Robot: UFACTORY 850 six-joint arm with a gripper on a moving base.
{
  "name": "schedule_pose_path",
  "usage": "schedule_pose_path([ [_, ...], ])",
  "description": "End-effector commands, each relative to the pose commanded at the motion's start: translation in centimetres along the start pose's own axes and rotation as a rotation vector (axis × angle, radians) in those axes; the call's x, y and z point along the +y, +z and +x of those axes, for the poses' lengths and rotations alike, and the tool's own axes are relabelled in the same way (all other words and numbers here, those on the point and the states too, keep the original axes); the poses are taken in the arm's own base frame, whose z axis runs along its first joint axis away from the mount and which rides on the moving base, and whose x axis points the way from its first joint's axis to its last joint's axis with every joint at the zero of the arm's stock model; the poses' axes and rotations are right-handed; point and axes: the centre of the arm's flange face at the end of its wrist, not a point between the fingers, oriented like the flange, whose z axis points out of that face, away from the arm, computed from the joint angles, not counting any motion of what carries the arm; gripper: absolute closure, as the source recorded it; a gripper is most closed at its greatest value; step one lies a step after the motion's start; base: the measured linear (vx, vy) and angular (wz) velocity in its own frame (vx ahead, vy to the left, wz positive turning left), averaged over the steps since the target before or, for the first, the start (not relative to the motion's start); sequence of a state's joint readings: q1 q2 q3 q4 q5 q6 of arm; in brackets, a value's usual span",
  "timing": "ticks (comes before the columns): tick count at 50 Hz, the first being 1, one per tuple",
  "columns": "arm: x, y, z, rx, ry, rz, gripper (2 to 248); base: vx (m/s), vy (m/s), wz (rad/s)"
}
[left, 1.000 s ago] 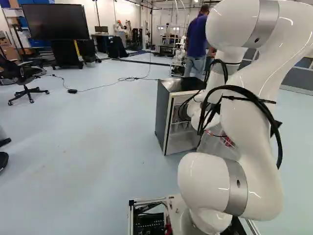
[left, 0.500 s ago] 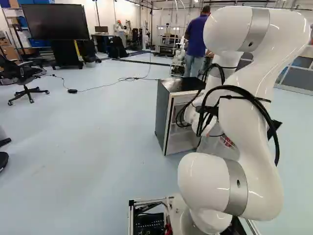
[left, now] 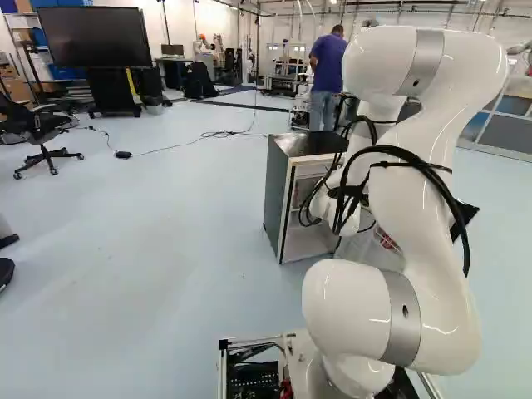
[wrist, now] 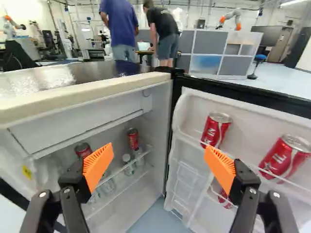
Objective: Grab a drink from the fridge
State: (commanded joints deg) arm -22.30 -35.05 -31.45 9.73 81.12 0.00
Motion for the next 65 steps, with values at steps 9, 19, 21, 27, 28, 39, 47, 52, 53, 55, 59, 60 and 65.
schedule_pose_path([
  [9, -0.7, 0.2, -0.7, -0.014, -0.013, 0.071, 3, 0.0, 0.0, 0.0],
  [19, -1.5, 0.4, -1.8, -0.033, -0.029, 0.165, 3, 0.0, 0.0, 0.0],
  [21, -1.7, 0.4, -2.1, -0.037, -0.032, 0.184, 3, 0.0, 0.0, 0.0],
  [27, -2.2, 0.5, -2.7, -0.048, -0.039, 0.237, 3, 0.0, 0.0, 0.0],
  [28, -2.2, 0.5, -2.8, -0.05, -0.041, 0.245, 3, 0.0, 0.0, 0.0],
  [39, -2.6, 0.8, -4.1, -0.071, -0.046, 0.282, 3, 0.0, 0.0, 0.0],
  [47, -2.6, 1.1, -4.9, -0.085, -0.047, 0.285, 3, 0.0, 0.0, 0.0],
  [52, -2.7, 1.2, -5.5, -0.094, -0.047, 0.285, 3, 0.0, 0.0, 0.0],
  [53, -2.7, 1.3, -5.6, -0.095, -0.047, 0.285, 3, 0.0, 0.0, 0.0],
  [55, -2.7, 1.4, -5.8, -0.099, -0.047, 0.285, 3, 0.0, 0.0, 0.0],
  [59, -2.7, 1.5, -6.3, -0.105, -0.047, 0.285, 3, 0.0, 0.0, 0.0],
  [60, -2.7, 1.6, -6.4, -0.107, -0.047, 0.285, 3, 0.0, 0.0, 0.0],
  [65, -2.8, 1.8, -7.0, -0.114, -0.048, 0.285, 3, 0.0, 0.0, 0.0],
])
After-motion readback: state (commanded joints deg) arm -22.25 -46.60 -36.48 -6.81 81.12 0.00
